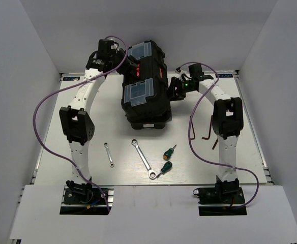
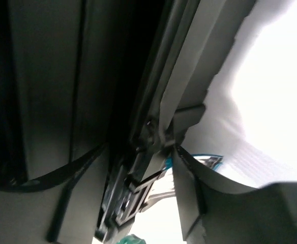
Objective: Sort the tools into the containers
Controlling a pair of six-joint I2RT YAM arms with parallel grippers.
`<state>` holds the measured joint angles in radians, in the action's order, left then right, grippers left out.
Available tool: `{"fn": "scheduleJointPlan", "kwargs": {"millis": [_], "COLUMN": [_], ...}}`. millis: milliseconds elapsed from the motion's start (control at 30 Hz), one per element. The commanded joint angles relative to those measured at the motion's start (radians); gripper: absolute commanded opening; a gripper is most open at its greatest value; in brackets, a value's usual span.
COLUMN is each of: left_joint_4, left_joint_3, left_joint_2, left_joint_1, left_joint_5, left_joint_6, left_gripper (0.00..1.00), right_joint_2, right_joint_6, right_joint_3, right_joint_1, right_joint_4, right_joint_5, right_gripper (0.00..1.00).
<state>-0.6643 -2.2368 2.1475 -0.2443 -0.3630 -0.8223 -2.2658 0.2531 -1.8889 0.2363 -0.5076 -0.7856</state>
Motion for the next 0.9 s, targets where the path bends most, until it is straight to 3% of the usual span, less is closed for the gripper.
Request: {"fn": "scheduleJointPlan", "kwargs": {"millis": [0,233,267,333,633,867], "left_joint_4": [0.206,0.282,0.291,0.302,0.347,0.428], "left_joint_3": [-0.058,-0.015,-0.006,0.02,0.199,0.299], "left_joint_2": [-0.163,-0.181,-0.181,-0.205,-0.305,-0.337], "left_joint_1": [0.01,0.049,0.05,0.062,0.183,0.272], "left_joint_5": [-0.105,-0.166,-0.166,-0.177,-0.229,-0.301], "left_joint_6": [-0.123,-0.169,-0.179,-0.179,-0.189,-0.222], "left_gripper": [0.0,0.0,0.0,0.0,0.0,0.0], "right_joint_2": [-0.001,0.0,-0.003,0.011,0.064,0.127], "right_joint_6": [-0.023,-0.031,-0.035,-0.043,-0.071,-0.08], "right_joint_3": [-0.049,-0.012,-0.01,-0.006,0.03,0.126], "right_joint_1": [0.034,0.058,0.061,0.063,-0.002,-0.078], "right_joint_4": [0.021,0.018,0.015,0.014,-0.032,-0.031], "right_joint_5": [0.104,0.238,0.247,0.302,0.561,0.583], "right_gripper": [0.54,0.25,0.11,0.0,0.0,0.0]}}
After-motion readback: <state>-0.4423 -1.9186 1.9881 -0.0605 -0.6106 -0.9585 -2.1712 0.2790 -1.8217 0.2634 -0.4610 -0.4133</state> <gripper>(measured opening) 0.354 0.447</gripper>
